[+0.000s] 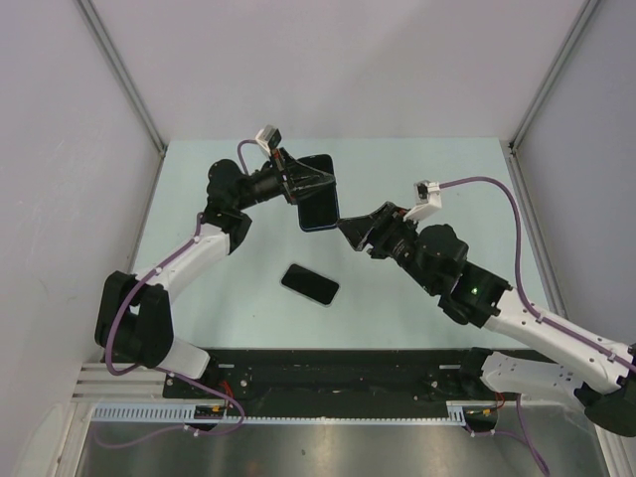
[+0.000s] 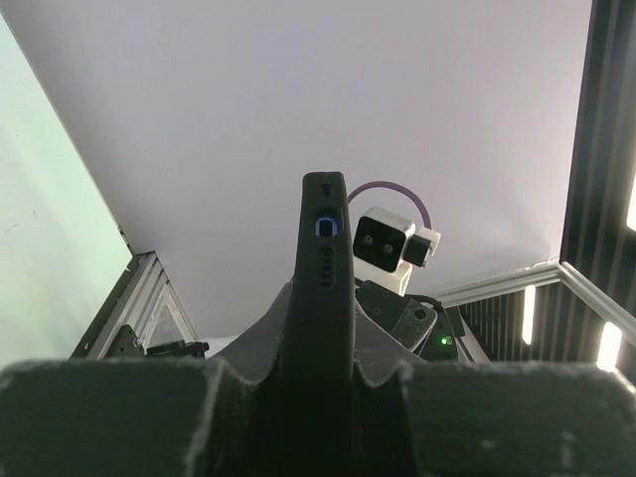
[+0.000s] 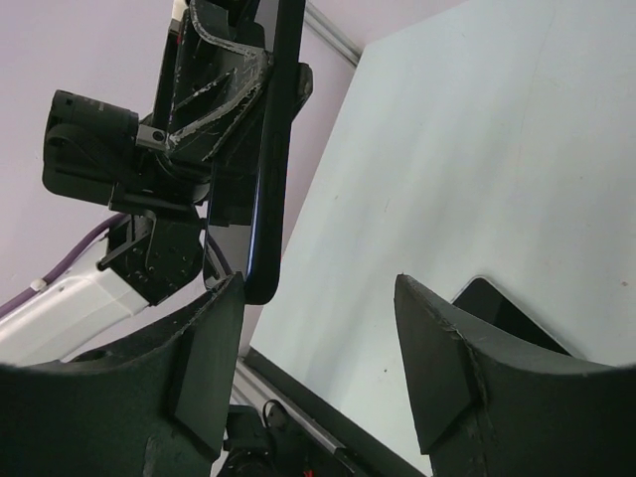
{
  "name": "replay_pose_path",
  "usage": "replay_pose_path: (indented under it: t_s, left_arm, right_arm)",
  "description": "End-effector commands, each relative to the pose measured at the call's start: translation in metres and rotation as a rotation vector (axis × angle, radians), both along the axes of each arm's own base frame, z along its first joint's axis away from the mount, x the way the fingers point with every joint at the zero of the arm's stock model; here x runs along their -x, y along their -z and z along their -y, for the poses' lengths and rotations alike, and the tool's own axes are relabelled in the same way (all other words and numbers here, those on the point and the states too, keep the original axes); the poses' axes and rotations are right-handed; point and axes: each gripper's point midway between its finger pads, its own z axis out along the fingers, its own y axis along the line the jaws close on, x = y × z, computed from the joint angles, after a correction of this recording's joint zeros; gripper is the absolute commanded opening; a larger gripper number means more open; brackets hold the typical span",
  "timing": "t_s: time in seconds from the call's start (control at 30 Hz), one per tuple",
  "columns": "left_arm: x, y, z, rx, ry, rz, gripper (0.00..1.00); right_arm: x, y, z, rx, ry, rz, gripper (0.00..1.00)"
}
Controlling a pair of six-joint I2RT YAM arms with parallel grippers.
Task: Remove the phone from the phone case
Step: Remove the phone case from the phone.
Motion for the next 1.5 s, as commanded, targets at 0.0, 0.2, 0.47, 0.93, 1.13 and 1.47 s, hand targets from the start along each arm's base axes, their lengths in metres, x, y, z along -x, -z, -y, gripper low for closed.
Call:
replay_pose_path:
  t_s: [0.0,0.2,0.47,0.93,1.13,1.47]
  left_arm:
    - [0.015,-0.055,-0.008,0.066,-0.012,0.166,0.00]
    - [0.014,-0.056,-0.008,0.064,-0.013,0.167,0.00]
    - [0.012,-0.055,-0.007,0.081,-0.001,0.151,0.00]
    - [0.017,-0.060,-0.009,0.083,-0.004,0.167,0.00]
    - [0.021,-0.065,-0.011,0.088,-0.006,0.181,0.00]
    - [0.032,-0.095,-0.019,0.149,0.009,0.227,0.00]
  right_arm:
    - [-0.005,-0.003,0.009,0.049,0.061,0.009,0.65]
    - [-0.006,-0.005,0.011,0.060,0.081,0.016,0.65]
    - [-0.006,-0.010,0.015,0.076,0.098,0.032,0.64]
    - [-0.007,-0.007,0.006,0.103,0.090,0.031,0.64]
    - [-0.009,0.008,0.004,0.144,0.098,-0.001,0.64]
    - [-0.013,0.058,0.003,0.287,0.138,-0.106,0.63]
